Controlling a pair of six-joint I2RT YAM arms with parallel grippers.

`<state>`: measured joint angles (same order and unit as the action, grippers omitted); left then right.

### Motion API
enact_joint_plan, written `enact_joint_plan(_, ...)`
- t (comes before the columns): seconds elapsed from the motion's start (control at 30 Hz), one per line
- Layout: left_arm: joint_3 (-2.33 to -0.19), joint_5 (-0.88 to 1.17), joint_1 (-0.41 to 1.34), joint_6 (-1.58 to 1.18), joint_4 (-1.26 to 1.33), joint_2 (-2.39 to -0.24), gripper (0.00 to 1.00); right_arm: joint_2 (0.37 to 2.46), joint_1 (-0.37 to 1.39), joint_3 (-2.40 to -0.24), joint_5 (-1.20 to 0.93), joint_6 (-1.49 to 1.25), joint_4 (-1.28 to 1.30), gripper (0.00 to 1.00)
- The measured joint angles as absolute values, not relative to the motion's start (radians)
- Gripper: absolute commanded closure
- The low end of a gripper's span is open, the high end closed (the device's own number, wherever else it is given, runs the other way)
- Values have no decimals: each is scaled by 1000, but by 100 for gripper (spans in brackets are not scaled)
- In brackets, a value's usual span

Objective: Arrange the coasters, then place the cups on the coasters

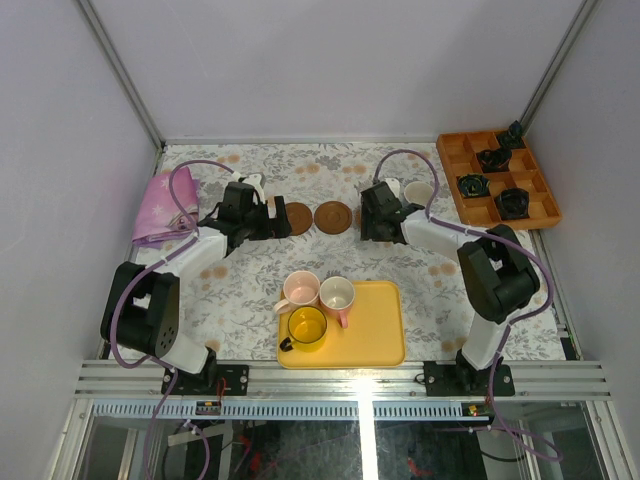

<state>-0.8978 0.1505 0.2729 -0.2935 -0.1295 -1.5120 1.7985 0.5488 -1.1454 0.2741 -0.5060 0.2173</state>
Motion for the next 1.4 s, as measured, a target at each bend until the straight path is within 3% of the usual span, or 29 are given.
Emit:
enact_joint_plan(0.4, -898, 150, 273, -294, -130, -1510, 0, 1586, 604, -1066, 266, -535, 270, 38)
enact_joint_plan(0.53, -897, 150, 273, -294, -131, -1496, 0, 1499, 700, -1036, 253, -523, 297, 22)
enact_joint_plan(0.6, -897, 150, 273, -294, -131, -1485, 0, 1445, 763, -1010, 239, -513, 311, 3)
enact_joint_plan(0.63, -897, 150, 273, -294, -131, -1479, 0, 1415, 796, -995, 231, -507, 323, 0)
enact_joint_plan(1.0, -888, 162, 273, -294, -132, -1463, 0, 1113, 969, -872, 201, -540, 472, 1)
enact_joint_plan(1.4, -888, 179, 273, -295, -136, -1458, 0, 1180, 1086, -838, 158, -545, 484, 1)
